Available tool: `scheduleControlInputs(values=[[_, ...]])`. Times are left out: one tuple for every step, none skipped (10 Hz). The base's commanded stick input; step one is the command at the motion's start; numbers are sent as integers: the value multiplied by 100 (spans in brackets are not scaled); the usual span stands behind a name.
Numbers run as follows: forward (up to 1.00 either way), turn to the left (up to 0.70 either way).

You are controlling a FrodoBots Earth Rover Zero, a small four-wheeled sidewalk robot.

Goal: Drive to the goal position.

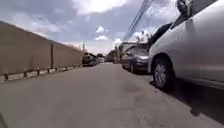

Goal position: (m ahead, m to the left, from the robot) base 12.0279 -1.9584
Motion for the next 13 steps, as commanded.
scheduleControlInputs(values=[[100,1],[100,1],[100,1],[100,1],[100,1],[100,1],[100,1],[100,1],[100,1],[100,1],[100,1],[100,1],[100,1]])
